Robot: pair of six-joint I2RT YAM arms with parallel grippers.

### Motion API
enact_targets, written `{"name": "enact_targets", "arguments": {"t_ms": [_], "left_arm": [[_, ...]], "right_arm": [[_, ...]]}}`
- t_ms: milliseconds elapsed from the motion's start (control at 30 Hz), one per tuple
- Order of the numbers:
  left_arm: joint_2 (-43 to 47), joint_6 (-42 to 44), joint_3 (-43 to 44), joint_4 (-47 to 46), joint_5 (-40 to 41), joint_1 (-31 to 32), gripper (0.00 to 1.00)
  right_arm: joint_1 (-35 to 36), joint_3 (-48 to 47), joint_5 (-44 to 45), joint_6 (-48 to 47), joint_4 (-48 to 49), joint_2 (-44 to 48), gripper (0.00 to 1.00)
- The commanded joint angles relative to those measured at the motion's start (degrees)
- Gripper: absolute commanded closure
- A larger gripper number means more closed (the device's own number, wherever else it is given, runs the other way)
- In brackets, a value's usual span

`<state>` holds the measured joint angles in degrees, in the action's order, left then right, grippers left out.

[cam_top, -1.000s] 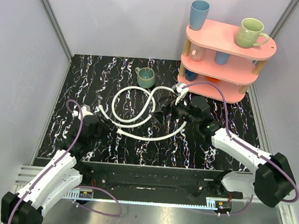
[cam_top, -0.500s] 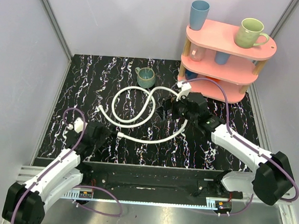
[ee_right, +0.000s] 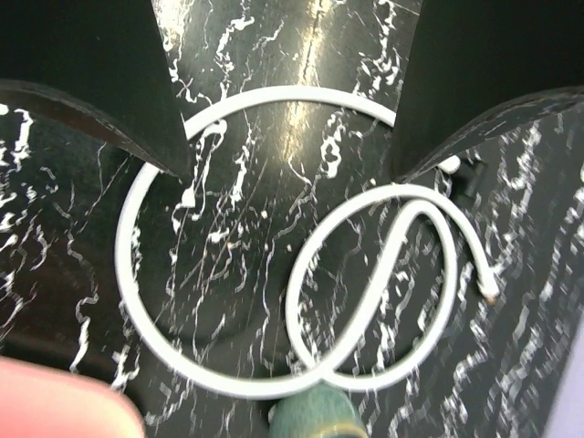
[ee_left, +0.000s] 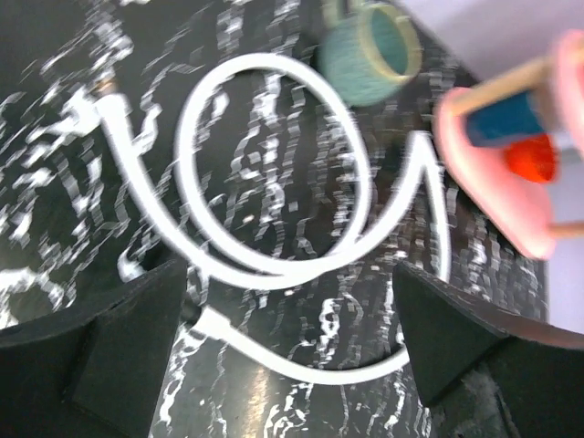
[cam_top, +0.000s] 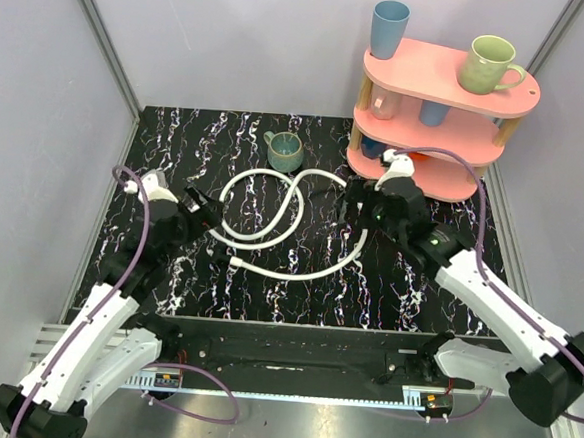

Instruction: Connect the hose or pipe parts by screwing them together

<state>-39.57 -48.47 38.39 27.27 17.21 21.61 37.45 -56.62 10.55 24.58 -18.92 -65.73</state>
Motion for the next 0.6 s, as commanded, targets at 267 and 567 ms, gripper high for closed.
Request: {"name": "enact_targets", "arguments": {"t_ms": [267,567], "left_arm": [[8.19,21.04,3.27,-24.19,-27.32,-0.25,0.01],[8.02,21.49,3.62,-22.87,-26.09,-0.25,0.01]], "right_arm": [[0.25,-3.07,8.17,3.11,1.51,13.96,0.00],[0.17,-0.24,7.38,3.46,6.26,15.99,0.00]]}}
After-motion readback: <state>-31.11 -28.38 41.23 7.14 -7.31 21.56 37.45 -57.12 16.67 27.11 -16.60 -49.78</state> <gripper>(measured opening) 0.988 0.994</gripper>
